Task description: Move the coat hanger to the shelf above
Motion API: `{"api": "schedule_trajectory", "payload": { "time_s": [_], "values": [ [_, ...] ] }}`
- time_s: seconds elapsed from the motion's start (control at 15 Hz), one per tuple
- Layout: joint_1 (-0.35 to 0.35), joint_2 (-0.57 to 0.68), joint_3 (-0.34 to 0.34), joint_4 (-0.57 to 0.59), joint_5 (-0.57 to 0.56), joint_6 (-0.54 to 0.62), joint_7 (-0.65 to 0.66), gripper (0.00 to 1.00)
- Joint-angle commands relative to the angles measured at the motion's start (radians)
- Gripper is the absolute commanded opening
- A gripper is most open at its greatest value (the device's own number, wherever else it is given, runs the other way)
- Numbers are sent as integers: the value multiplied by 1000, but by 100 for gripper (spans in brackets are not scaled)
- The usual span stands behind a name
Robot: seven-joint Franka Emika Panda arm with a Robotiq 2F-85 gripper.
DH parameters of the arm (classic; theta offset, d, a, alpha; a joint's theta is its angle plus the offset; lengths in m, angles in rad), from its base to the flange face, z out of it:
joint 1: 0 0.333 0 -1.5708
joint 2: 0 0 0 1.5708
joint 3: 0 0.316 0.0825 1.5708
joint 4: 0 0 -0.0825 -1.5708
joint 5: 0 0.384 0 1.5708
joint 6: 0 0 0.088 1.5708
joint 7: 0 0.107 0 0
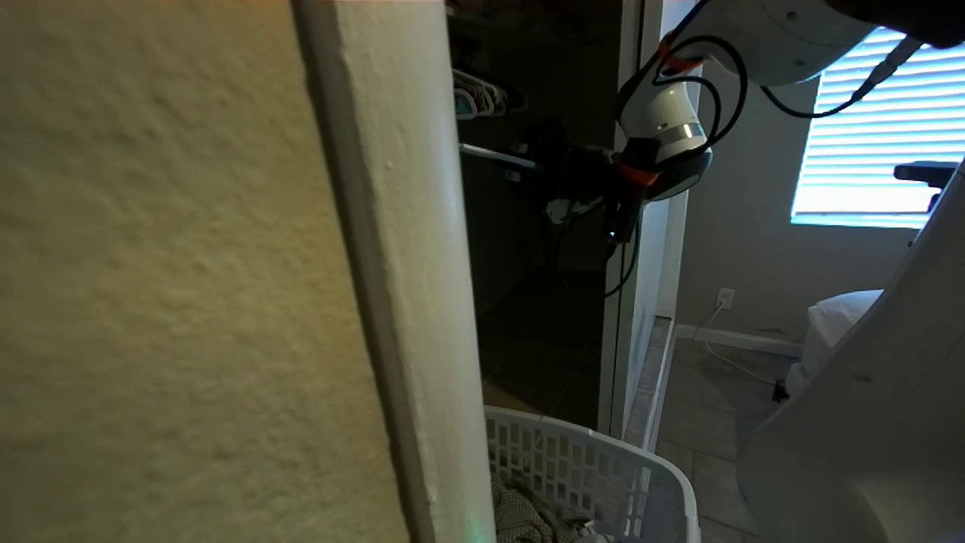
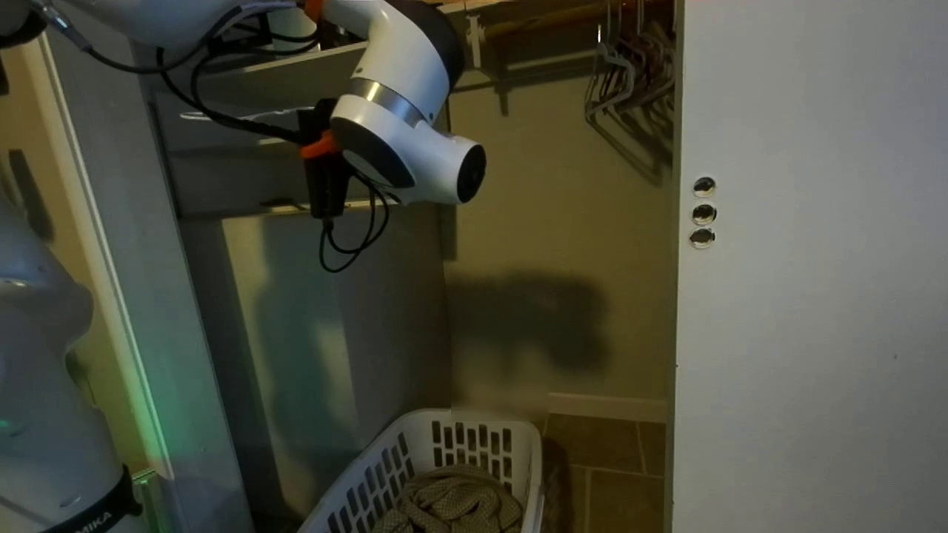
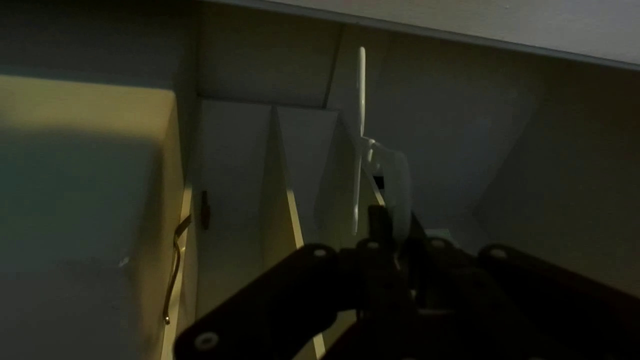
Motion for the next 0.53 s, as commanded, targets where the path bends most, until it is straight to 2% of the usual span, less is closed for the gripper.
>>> {"api": "schedule_trajectory", "payload": {
  "time_s": [0.0,0.47],
  "values": [
    [10,-42,39,25,50,113,79,2],
    [48,-78,106,90,59,273,170,2]
  ]
}}
